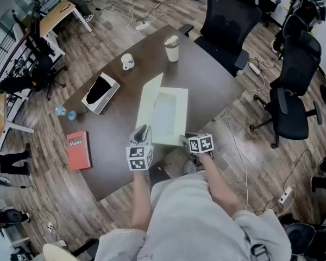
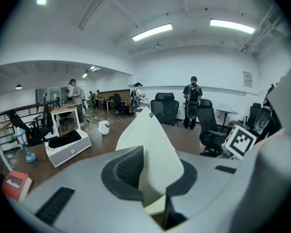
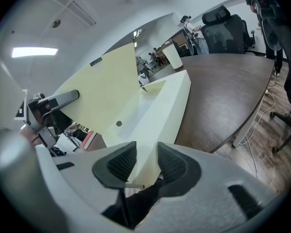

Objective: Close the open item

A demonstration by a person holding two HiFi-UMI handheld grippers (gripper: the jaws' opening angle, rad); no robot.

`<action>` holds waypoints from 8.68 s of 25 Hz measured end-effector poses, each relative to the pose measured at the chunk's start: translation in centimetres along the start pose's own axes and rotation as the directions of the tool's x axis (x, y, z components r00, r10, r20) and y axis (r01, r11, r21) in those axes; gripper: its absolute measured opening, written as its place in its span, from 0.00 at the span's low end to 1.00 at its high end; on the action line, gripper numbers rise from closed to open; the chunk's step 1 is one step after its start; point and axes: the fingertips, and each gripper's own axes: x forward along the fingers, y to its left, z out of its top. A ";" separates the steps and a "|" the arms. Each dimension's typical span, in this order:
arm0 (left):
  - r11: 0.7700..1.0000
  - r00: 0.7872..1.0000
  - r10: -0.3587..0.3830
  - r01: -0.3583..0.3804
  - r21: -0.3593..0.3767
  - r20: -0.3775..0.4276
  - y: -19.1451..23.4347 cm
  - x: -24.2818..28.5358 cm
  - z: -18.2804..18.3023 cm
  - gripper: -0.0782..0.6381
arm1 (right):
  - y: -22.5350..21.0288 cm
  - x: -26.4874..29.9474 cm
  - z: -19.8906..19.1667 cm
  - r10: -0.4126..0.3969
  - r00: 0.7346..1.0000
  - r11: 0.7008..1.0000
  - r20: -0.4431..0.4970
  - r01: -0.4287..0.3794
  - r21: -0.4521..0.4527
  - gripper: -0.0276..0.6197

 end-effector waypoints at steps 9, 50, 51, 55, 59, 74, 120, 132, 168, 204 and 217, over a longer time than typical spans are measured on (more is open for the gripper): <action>0.980 0.996 0.072 -0.062 0.187 -0.044 0.1 0.1 -1.9 0.16 | 2.5 1.9 -0.1 0.051 0.999 0.999 0.019 -0.051 0.009 0.26; 0.960 0.978 0.029 0.030 0.280 -0.205 -1.9 1.4 -7.6 0.17 | 7.5 5.1 -1.8 0.111 0.988 0.976 -0.103 -0.128 -0.177 0.27; 0.960 0.978 0.030 0.029 0.277 -0.204 -1.8 1.5 -7.7 0.17 | 7.5 5.1 -1.8 0.114 0.988 0.975 -0.102 -0.131 -0.180 0.27; 0.961 0.979 0.033 0.025 0.277 -0.202 -1.8 1.5 -7.7 0.17 | 7.6 4.7 -1.7 0.117 0.988 0.970 -0.097 -0.135 -0.204 0.27; 0.952 0.976 0.036 0.031 0.305 -0.213 -1.9 1.6 -8.2 0.18 | 7.9 4.2 -1.2 0.136 0.988 0.960 -0.074 -0.150 -0.235 0.24; 0.903 0.970 0.096 0.008 0.430 -0.221 -1.9 2.0 -9.1 0.18 | 11.9 0.9 6.5 0.400 0.882 0.887 0.249 -0.441 0.138 0.28; 0.860 0.833 -0.445 0.500 0.103 -0.329 -7.2 -2.2 -11.0 0.46 | 9.0 2.4 3.2 0.357 0.906 0.797 0.227 -0.422 0.432 0.06; 0.929 0.907 -0.348 0.367 0.039 -0.236 -4.6 -0.3 -9.9 0.40 | 6.7 2.7 1.5 0.280 0.942 0.820 0.188 -0.336 0.463 0.06; 0.975 0.905 -0.213 0.224 -0.014 -0.368 -2.0 7.4 -11.9 0.28 | 2.2 1.0 1.5 0.025 0.999 0.993 0.042 -0.030 0.116 0.05; 0.998 0.932 -0.059 0.044 -0.050 -0.357 -0.6 9.7 -11.3 0.22 | 1.4 -2.9 4.2 -0.089 0.973 0.978 0.214 0.126 -0.168 0.05; 0.971 0.982 0.111 -0.140 -0.194 -0.153 3.5 1.5 -6.9 0.22 | 6.0 -1.5 3.6 0.008 0.986 0.960 0.168 0.040 -0.278 0.06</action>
